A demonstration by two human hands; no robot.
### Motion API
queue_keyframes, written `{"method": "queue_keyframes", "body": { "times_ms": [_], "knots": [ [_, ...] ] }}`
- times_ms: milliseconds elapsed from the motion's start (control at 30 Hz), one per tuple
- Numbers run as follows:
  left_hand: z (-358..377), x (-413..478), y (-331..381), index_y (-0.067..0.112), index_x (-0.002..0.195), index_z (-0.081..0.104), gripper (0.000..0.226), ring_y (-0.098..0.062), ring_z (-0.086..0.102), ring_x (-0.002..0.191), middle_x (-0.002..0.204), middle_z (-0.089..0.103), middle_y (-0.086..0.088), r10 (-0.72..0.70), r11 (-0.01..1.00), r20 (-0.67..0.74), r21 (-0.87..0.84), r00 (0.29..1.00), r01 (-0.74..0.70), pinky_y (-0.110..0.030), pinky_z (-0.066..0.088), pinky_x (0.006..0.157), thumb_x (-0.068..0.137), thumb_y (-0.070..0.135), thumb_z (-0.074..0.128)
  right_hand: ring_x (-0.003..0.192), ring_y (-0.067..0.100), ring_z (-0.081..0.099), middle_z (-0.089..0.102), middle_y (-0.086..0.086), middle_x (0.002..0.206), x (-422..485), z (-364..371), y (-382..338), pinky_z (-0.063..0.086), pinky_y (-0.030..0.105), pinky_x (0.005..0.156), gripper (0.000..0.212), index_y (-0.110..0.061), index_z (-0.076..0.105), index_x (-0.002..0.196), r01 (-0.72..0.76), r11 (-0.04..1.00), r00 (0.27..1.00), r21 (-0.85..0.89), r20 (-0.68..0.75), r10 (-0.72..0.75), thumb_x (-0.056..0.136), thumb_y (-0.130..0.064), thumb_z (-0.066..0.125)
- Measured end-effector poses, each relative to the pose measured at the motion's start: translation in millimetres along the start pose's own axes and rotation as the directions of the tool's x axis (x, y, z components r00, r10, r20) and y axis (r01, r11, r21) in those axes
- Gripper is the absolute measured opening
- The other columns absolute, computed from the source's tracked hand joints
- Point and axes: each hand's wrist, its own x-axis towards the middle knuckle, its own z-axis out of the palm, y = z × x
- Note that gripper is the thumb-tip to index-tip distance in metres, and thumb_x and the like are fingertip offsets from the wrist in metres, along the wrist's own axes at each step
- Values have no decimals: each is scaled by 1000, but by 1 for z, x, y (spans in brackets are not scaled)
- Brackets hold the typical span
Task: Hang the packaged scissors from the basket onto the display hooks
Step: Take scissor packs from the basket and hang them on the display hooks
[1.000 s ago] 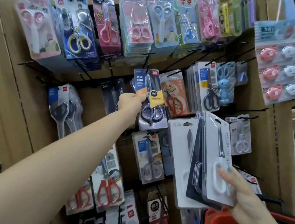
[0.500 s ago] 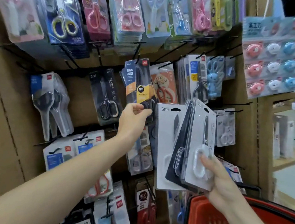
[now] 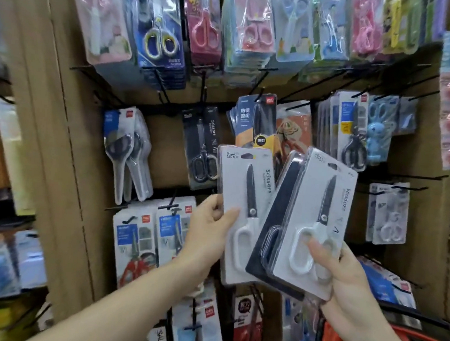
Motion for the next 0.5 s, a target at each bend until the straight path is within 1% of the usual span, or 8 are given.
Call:
{"method": "queue_keyframes", "body": {
  "times_ms": [67,133,233,300,367,400,433,500],
  "knots": [
    [-15,7,5,14,114,68,13,-21,76,97,102,80,-1,35,999,-64,-6,997,-35,-43,60,90,103,13,61,119,39,68,68,17,132,2,5,1,60,53,88,52,-11,60,139,1,1000,1000,-19,-8,-1,88,-14,72],
    [-28,15,11,12,113,68,12,-22,77,96,100,80,-2,52,998,-106,-12,993,-54,-41,61,87,103,12,61,115,37,70,72,13,128,5,14,-3,60,52,88,56,-14,62,136,20,998,1000,-60,-15,-20,81,-17,75],
    [-48,31,24,12,113,68,12,-24,76,97,98,80,-2,86,996,-144,3,986,-87,-40,60,86,103,15,62,115,35,71,74,10,124,17,37,-14,54,56,100,61,-17,64,132,73,987,997,-146,-21,-77,73,-23,81],
    [-60,44,32,14,113,69,12,-25,76,99,100,80,-1,100,995,-172,-5,980,-103,-43,60,90,103,16,62,115,34,71,74,9,125,31,52,-25,51,56,103,60,-18,65,132,109,978,994,-175,-1,-111,74,-24,81],
    [-72,57,38,14,114,68,13,-25,76,100,102,80,-2,113,993,-185,-19,976,-119,-45,60,92,103,17,62,114,33,71,74,9,124,45,63,-36,52,55,103,59,-17,65,132,130,967,991,-221,10,-131,76,-22,82],
    [-77,63,40,13,114,69,13,-24,76,99,102,80,-1,119,992,-184,-17,976,-124,-45,60,91,103,17,62,112,32,72,75,8,122,51,67,-41,53,55,101,62,-17,66,130,133,959,991,-251,0,-138,72,-24,88],
    [-81,69,41,13,113,69,13,-22,76,97,101,80,-1,129,991,-183,-5,975,-132,-42,60,89,103,17,62,109,31,73,76,8,119,56,69,-45,54,55,100,69,-17,68,128,135,950,989,-283,-15,-145,65,-27,95],
    [-88,80,42,13,108,71,11,-19,74,93,98,79,1,163,987,-183,29,970,-160,-35,59,83,101,17,63,105,32,75,77,8,115,64,74,-48,56,55,96,85,-17,70,122,131,928,987,-349,-40,-154,46,-39,102]
  ]
}}
